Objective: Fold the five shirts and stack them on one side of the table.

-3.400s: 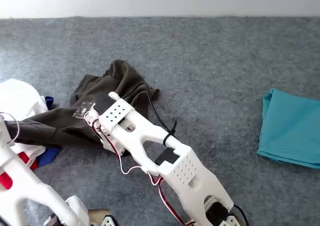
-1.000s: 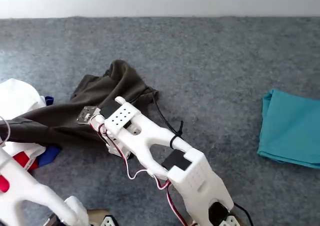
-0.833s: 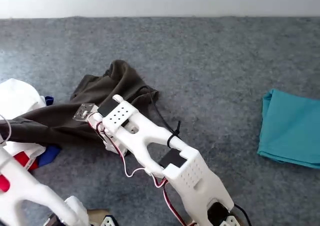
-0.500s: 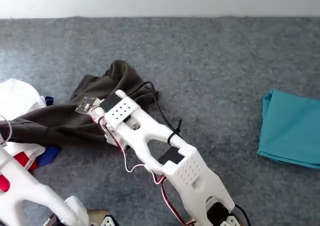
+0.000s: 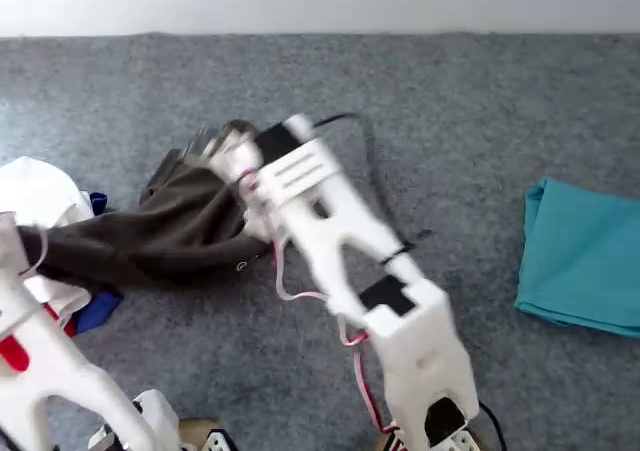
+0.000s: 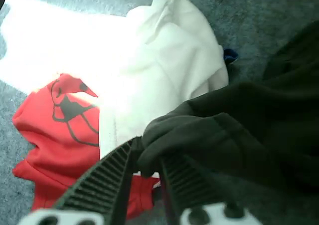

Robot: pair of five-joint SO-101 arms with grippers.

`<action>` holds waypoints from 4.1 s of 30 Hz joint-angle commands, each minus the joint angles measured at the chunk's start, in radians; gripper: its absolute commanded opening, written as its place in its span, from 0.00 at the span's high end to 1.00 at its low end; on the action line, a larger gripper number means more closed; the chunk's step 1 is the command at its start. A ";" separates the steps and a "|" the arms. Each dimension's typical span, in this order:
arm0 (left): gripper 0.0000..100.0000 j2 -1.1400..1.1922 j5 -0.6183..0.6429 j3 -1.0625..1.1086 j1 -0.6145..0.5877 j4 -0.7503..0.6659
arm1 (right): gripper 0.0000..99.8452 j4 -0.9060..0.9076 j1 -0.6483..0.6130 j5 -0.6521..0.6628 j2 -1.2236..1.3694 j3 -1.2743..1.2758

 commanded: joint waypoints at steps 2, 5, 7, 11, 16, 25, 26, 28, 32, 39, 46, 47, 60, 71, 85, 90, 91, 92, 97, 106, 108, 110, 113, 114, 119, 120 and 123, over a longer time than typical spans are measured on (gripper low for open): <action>0.99 -0.020 -0.003 -0.185 0.175 0.031 | 0.99 0.042 0.128 0.129 -0.286 -0.038; 0.99 -0.017 -0.003 -0.271 0.267 0.029 | 0.99 0.041 0.209 0.195 -0.418 -0.043; 0.99 -0.015 -0.003 -0.337 0.321 0.029 | 0.99 0.039 0.266 0.247 -0.501 -0.043; 0.99 -0.018 -0.003 -0.473 0.414 -0.028 | 0.99 0.022 0.377 0.331 -0.654 -0.043; 0.99 -0.017 -0.006 -0.657 0.503 -0.157 | 0.99 -0.105 0.503 0.425 -0.831 -0.043; 0.99 -0.014 -0.161 -0.848 0.612 -0.425 | 0.99 -0.409 0.633 0.555 -1.044 -0.043; 0.99 -0.015 -0.192 -0.862 0.617 -0.431 | 0.99 -0.430 0.648 0.565 -1.059 -0.043; 0.99 -0.017 -0.238 -0.888 0.620 -0.430 | 0.99 -0.467 0.687 0.577 -1.087 -0.043; 0.99 -0.020 -0.304 -0.949 0.614 -0.427 | 0.99 -0.501 0.791 0.575 -1.130 -0.043; 0.99 -0.020 -0.414 -1.070 0.612 -0.404 | 0.99 -0.432 0.970 0.572 -1.167 -0.038; 0.99 -0.020 -0.443 -1.075 0.612 -0.296 | 0.99 -0.349 1.003 0.572 -1.184 -0.043; 0.99 -0.020 -0.443 -1.075 0.612 -0.295 | 0.99 -0.348 1.004 0.572 -1.196 -0.037; 0.99 -0.166 -0.443 -1.067 0.612 -0.049 | 0.99 -0.140 1.007 0.620 -1.349 -0.037; 0.99 -0.129 -0.442 -0.929 0.612 -0.051 | 0.99 -0.154 1.003 0.660 -1.282 0.046; 0.99 0.239 -0.448 -0.240 0.632 -0.562 | 0.99 -0.464 0.814 0.655 -0.774 0.512; 0.99 0.450 -0.446 -0.219 0.644 -0.824 | 0.99 -0.757 0.786 0.655 -0.565 0.580; 0.99 0.494 -0.446 -0.236 0.644 -0.865 | 0.99 -0.811 0.783 0.655 -0.527 0.580; 0.99 0.534 -0.446 -0.257 0.643 -0.898 | 0.99 -0.868 0.780 0.655 -0.489 0.578; 0.99 0.753 -0.446 -0.435 0.631 -0.941 | 0.99 -1.182 0.763 0.660 -0.329 0.578; 0.99 1.048 -0.448 -0.809 0.624 -0.898 | 0.99 -1.437 0.710 0.658 -0.088 0.391; 0.99 1.065 -0.448 -0.868 0.628 -0.825 | 0.99 -1.437 0.710 0.658 -0.056 0.351; 0.99 1.069 -0.448 -0.914 0.632 -0.736 | 0.99 -1.414 0.710 0.658 -0.047 0.338; 0.99 1.069 -0.448 -0.972 0.634 -0.597 | 0.99 -1.316 0.711 0.658 -0.065 0.338; 0.99 1.069 -0.448 -0.993 0.634 -0.548 | 0.99 -1.273 0.711 0.660 -0.076 0.338; 0.99 1.069 -0.448 -1.110 0.634 -0.210 | 0.99 -1.055 0.711 0.660 -0.124 0.338; 0.99 1.069 -0.448 -1.145 0.637 -0.124 | 0.99 -1.012 0.713 0.660 -0.128 0.338; 0.99 1.071 -0.448 -1.244 0.649 0.115 | 0.99 -0.885 0.716 0.660 -0.137 0.338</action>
